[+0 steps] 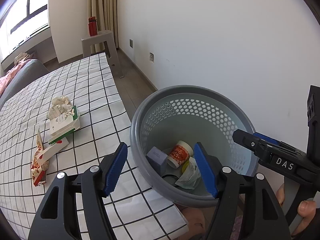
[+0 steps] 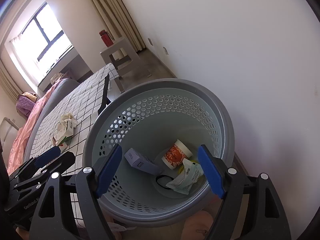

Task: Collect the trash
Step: 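Move both open tools back to the remaining trash on the bed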

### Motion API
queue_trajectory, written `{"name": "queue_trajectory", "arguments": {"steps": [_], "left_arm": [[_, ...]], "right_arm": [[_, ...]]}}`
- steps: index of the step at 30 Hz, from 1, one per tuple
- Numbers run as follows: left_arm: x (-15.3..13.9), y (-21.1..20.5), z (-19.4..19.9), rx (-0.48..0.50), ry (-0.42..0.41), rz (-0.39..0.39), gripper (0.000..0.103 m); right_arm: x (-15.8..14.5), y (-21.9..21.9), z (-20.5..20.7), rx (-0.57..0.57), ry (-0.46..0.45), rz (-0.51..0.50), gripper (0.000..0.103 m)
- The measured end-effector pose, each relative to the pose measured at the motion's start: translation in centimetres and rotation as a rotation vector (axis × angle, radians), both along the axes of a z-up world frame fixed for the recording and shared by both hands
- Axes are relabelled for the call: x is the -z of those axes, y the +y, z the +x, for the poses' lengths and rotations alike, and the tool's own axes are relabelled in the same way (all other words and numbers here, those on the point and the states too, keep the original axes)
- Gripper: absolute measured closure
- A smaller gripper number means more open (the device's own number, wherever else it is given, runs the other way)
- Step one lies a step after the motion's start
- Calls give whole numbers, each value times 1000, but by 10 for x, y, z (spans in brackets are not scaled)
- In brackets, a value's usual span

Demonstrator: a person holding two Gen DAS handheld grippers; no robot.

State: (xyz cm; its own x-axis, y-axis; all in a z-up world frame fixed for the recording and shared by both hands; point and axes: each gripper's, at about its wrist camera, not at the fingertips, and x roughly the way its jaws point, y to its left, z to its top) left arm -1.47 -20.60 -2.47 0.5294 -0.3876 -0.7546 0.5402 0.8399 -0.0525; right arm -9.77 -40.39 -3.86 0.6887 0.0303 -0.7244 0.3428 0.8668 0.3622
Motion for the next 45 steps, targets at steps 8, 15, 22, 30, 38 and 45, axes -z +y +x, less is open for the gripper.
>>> {"name": "queue_trajectory", "arguments": {"steps": [8,15,22,30,38,45], "left_arm": [[-10,19,-8,-41,-18,-7,37],[-14,51,-6,-99,-22,-18,37],[-14,93,0,-174,-21,-15,37],[-19,140,5,-255,-36,-13,37],[-3,193,14,-382,-8,-21,37],[4,230,23,-489,-13,-21,37]], "right_arm": [[-4,13,2,-30,-16,-2,23],[-6,35,9,-81,-10,-4,22],[-17,72,21,-162,-30,-18,18],[-24,111,41,-241,-32,-20,18],[-24,153,58,-323,-29,-82,17],[-19,185,79,-392,-8,-113,17]]}}
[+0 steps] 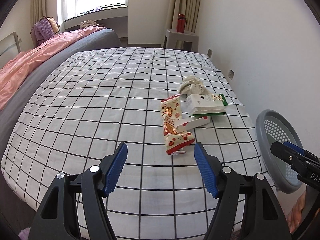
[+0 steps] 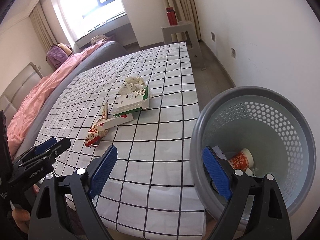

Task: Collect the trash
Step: 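Move both open tools back to the remaining trash on the bed, then grasp the white-green box with the right tool while the left tool grasps the red snack wrapper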

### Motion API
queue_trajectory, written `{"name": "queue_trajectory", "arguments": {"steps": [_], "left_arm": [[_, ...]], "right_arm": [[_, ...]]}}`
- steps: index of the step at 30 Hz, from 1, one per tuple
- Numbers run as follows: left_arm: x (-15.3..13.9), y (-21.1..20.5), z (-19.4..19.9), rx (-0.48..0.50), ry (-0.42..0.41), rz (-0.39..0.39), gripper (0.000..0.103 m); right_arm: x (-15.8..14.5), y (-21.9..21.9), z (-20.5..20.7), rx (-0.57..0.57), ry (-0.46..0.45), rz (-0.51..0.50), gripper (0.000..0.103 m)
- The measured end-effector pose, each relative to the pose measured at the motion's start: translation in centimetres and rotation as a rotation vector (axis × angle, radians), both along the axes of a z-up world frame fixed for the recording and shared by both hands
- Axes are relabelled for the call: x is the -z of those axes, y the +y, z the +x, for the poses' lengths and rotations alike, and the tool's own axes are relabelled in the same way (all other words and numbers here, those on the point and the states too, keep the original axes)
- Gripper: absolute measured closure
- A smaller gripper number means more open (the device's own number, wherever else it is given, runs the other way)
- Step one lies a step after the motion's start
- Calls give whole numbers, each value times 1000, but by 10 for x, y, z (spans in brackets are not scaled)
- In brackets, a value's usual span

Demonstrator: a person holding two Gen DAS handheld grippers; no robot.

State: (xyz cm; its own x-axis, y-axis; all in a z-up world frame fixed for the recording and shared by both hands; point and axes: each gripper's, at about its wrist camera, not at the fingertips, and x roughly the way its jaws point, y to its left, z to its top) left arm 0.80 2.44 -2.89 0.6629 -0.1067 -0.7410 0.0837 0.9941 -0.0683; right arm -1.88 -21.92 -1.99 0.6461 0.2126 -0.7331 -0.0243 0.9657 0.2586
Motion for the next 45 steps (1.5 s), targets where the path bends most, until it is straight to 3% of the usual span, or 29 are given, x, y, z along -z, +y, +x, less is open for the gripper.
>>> {"name": "queue_trajectory", "arguments": {"steps": [16,19,37,39,42,45], "left_arm": [[11,39,15,-142,14,-17,37],[13,41,16,-145,21,-21,37],[23,32,25,-110,66,-37,37],[23,32,25,-109,66,-35,37],[23,32,25,-109,66,-35,37],[23,31,25,-107,66,-33,37]], "right_arm": [[25,61,90,-101,67,-96,12],[28,68,106,-97,64,-99,7],[50,84,156,-51,142,-139,6],[50,85,157,-48,138,-148,8],[50,83,157,-51,150,-143,26],[46,76,154,-37,144,-118,26]]}}
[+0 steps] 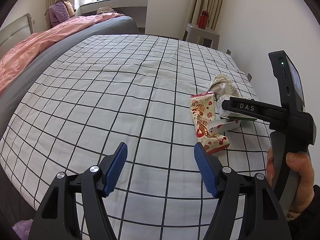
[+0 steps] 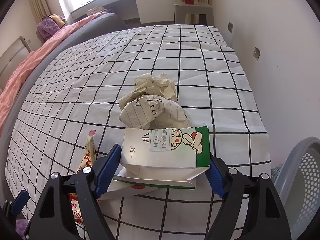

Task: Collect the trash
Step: 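Grasp the white-green box with the right tool while the left tool grasps the red snack wrapper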

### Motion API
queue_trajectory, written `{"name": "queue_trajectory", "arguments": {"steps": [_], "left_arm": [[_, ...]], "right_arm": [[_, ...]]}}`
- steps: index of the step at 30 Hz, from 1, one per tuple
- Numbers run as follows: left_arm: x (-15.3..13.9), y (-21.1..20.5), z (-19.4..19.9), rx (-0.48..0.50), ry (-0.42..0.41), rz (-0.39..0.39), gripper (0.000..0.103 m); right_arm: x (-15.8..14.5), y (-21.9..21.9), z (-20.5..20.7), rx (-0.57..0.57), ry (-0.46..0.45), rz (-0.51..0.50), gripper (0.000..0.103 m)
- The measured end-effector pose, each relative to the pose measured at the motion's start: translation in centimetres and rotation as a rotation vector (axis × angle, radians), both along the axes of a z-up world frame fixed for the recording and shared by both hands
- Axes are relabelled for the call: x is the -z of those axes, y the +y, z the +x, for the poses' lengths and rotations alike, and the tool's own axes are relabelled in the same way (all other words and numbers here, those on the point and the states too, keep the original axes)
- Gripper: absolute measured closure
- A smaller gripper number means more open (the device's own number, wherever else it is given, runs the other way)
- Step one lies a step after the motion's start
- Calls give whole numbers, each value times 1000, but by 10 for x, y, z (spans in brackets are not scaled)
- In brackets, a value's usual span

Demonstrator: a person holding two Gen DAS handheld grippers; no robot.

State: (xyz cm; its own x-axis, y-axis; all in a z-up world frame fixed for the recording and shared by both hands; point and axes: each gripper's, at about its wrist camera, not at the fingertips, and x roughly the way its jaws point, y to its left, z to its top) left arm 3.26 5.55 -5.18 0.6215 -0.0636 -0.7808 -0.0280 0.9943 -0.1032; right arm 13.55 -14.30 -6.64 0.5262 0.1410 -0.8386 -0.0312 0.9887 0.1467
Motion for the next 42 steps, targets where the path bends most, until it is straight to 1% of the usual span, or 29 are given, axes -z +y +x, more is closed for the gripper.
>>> {"name": "queue_trajectory", "arguments": {"steps": [8,11,15,20,25,28,35,41,42], "left_arm": [[2,-9,0,24,0,8,37],[2,-16,0,45,3,11,37],[1,-25,3,88,29,-29,37],[-2,-36,9,103,40,-18,37],[-1,-50,21,122,66,6,37],[4,-55,32,131,94,16,37],[19,-66,57,144,125,72,37],[35,-67,63,135,155,87,37],[35,-66,63,135,149,91,37]], "right_arm": [[-25,-32,-30,50,-46,85,26],[-34,-43,-42,54,-65,95,26],[-45,-54,-54,50,-91,99,26],[-54,-65,-60,39,-115,132,26],[-60,-71,-61,22,-123,166,26],[-65,-74,-62,15,-132,186,26],[-72,-82,-62,12,-143,217,26],[-71,-84,-62,11,-140,221,26],[-70,-85,-62,11,-139,221,26]]}}
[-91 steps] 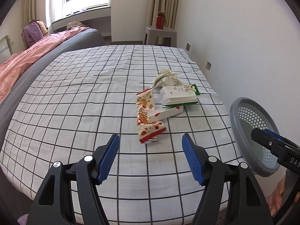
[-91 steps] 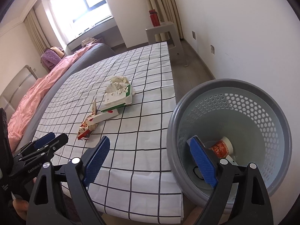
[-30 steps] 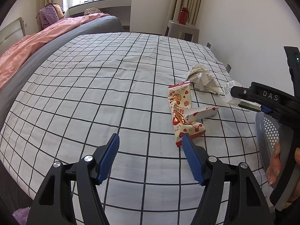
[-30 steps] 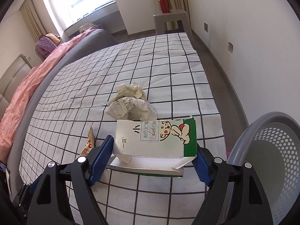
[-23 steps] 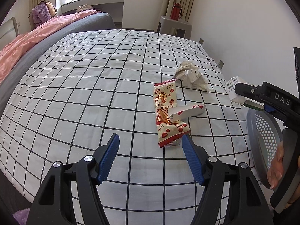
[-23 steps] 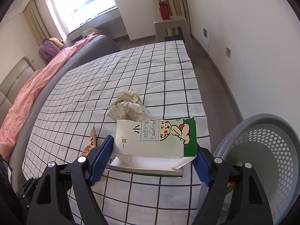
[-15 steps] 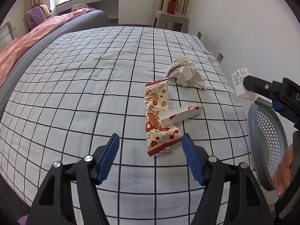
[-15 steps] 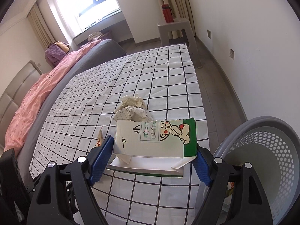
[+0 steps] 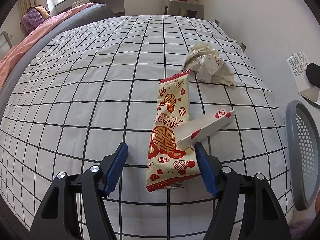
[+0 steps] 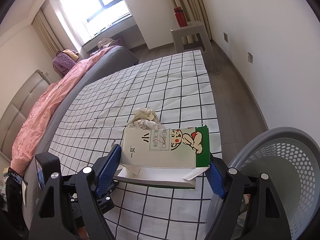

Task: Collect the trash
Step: 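Grasp the white-green box with the right tool while the left tool grasps the red snack wrapper, then carry box and wrapper over the wastebasket and open both tools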

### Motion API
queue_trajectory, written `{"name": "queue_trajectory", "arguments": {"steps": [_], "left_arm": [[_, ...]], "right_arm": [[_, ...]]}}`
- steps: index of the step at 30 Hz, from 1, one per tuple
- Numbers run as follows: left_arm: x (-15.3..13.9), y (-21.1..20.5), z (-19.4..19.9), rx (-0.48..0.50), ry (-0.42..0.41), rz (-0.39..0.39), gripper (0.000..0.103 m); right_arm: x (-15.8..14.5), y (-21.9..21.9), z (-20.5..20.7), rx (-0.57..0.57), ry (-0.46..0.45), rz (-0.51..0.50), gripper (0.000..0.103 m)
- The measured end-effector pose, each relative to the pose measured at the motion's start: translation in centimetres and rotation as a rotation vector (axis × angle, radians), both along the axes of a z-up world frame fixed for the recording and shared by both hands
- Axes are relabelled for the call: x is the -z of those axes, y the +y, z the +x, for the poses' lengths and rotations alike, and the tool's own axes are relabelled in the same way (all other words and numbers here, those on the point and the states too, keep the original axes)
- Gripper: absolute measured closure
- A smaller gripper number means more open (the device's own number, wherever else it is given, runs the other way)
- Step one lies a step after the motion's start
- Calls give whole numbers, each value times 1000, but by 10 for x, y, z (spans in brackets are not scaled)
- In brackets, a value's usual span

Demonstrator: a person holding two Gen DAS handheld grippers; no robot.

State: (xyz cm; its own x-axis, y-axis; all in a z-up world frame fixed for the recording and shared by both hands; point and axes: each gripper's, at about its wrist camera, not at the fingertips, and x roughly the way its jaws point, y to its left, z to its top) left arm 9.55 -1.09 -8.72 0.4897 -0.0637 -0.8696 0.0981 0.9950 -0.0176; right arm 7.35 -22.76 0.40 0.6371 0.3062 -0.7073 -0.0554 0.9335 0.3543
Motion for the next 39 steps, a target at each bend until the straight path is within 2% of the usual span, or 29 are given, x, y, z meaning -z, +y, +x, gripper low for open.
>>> {"name": "queue_trajectory", "arguments": {"steps": [2,4,12,17,26,39], "left_arm": [[0,2,0,1,-6,-1,44],[-1,4,0,-1,-11,-1,55],[-6,20,-5,-29,-20,-35,76],[-11,28,-10,-46,-47,-38,80],[-28,28,-18,-36,-101,-57,80],[-61,-12,-47,89,-204,-72,80]], "right_arm": [[0,0,0,0,0,3,26],[0,0,0,-1,-2,0,26],[3,2,0,0,1,-10,26],[3,3,0,-2,2,-11,26],[3,1,-6,-1,-7,-40,26],[3,-38,-35,93,-17,-95,26]]}}
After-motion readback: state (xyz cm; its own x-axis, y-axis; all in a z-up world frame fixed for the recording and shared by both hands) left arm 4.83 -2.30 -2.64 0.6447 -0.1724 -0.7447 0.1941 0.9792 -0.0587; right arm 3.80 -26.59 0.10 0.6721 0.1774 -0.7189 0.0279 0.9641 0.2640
